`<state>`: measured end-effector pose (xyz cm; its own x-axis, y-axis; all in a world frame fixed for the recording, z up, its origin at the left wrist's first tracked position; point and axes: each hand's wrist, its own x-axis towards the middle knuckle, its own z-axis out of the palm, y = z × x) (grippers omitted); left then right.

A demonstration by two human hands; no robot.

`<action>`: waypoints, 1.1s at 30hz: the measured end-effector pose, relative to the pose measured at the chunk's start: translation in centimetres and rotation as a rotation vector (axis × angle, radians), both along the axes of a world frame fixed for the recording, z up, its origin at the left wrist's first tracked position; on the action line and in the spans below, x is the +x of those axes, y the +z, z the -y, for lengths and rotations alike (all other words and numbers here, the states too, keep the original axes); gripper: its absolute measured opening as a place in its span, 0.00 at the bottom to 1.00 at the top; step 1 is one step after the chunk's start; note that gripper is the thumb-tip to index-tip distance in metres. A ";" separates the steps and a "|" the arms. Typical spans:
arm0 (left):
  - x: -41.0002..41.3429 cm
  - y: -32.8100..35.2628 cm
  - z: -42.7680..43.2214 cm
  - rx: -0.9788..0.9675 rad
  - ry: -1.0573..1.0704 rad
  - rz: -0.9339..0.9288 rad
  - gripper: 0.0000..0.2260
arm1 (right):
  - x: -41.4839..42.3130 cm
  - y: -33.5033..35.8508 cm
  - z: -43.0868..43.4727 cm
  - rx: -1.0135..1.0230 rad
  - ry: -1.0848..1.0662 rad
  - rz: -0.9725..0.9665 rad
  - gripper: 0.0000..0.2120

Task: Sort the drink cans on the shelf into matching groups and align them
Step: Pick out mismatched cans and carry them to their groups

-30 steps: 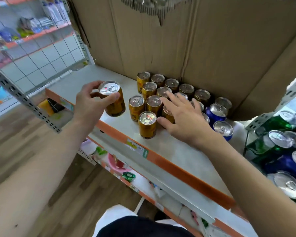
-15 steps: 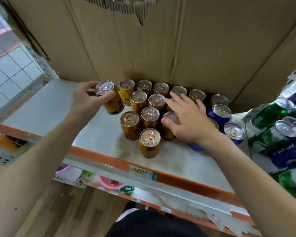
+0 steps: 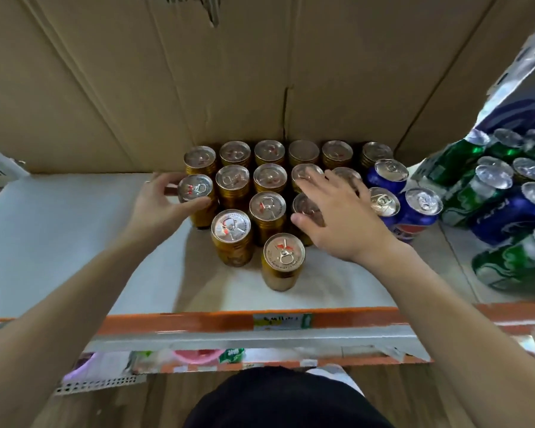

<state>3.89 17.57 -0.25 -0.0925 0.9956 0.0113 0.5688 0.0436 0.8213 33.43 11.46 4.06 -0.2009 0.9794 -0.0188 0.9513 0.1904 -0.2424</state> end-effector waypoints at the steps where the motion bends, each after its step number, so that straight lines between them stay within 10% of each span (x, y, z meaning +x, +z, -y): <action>1: -0.1 -0.2 -0.1 -0.023 -0.003 0.011 0.26 | 0.3 0.0 0.3 0.007 -0.024 -0.002 0.31; 14: 13.3 7.9 1.0 0.306 -0.426 -0.092 0.21 | 9.1 2.1 3.7 0.103 -0.416 -0.082 0.34; 23: 23.9 4.8 1.3 0.110 -0.793 -0.486 0.33 | 13.2 -0.1 4.2 -0.124 -0.508 -0.150 0.50; 33: 24.0 5.0 2.1 0.207 -0.729 -0.509 0.26 | 12.8 -0.7 5.5 0.045 -0.620 -0.535 0.31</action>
